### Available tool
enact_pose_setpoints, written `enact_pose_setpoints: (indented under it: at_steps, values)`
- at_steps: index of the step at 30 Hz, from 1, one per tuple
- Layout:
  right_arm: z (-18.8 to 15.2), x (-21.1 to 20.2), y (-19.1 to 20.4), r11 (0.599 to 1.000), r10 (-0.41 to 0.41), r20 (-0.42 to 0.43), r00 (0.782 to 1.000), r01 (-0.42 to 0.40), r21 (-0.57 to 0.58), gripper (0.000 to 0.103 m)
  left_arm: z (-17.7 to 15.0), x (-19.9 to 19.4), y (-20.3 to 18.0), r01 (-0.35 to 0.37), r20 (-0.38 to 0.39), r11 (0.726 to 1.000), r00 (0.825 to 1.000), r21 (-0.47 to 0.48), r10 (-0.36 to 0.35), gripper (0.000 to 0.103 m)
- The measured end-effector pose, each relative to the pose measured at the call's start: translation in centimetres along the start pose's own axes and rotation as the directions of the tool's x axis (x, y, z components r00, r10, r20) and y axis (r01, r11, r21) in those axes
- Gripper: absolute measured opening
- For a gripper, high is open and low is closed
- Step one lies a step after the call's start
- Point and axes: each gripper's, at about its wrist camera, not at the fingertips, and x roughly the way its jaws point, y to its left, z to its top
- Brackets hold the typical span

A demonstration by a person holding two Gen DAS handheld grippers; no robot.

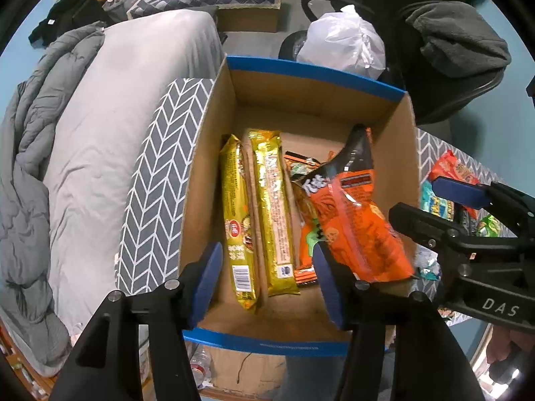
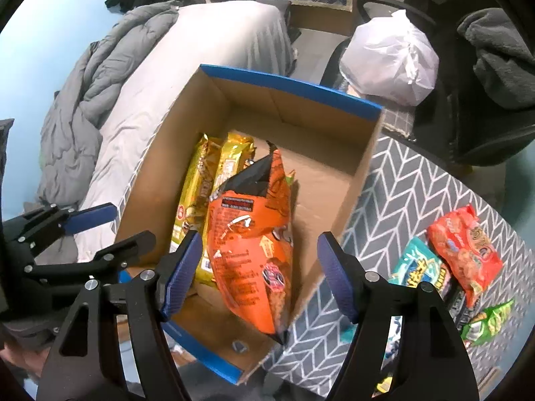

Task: Organize snacks
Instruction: 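Move both tools back toward the remaining snacks on the table, then grasp the small black-yellow snack bag with the right tool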

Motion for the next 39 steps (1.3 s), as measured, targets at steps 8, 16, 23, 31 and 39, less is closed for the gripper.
enact_pose_setpoints:
  at_steps: [8, 16, 23, 31, 39]
  values:
    - [-1.7, -2.2, -1.7, 0.999, -0.022, 0.015, 1.000, 0.021, 0.045, 0.075, -0.4, -1.8, -2.1, 0.025, 0.023, 0.999, 0.999, 0.041, -0.026, 0.062]
    - [-4.5, -4.9, -4.8, 0.990, -0.062, 0.033, 0.998, 0.057, 0.129, 0.075, -0.6, -2.7, -5.7, 0.059, 0.017, 0.992, 0.998, 0.112, -0.061, 0.062]
    - [-7.3, -7.0, -7.9, 0.975, -0.106, 0.040, 0.994, 0.096, 0.201, 0.078, -1.4, -3.3, -9.5, 0.063, 0.023, 0.975, 0.997, 0.213, -0.069, 0.069]
    - [-11.4, -8.7, -12.1, 0.943, -0.152, 0.015, 0.988, 0.140, 0.302, 0.080, -2.0, -3.4, -14.0, 0.098, 0.006, 0.947, 0.995, 0.306, -0.105, 0.076]
    - [-16.4, -8.8, -16.5, 0.892, -0.153, -0.032, 0.988, 0.152, 0.426, 0.080, -3.1, -2.4, -18.3, 0.119, -0.030, 0.917, 0.993, 0.381, -0.116, 0.078]
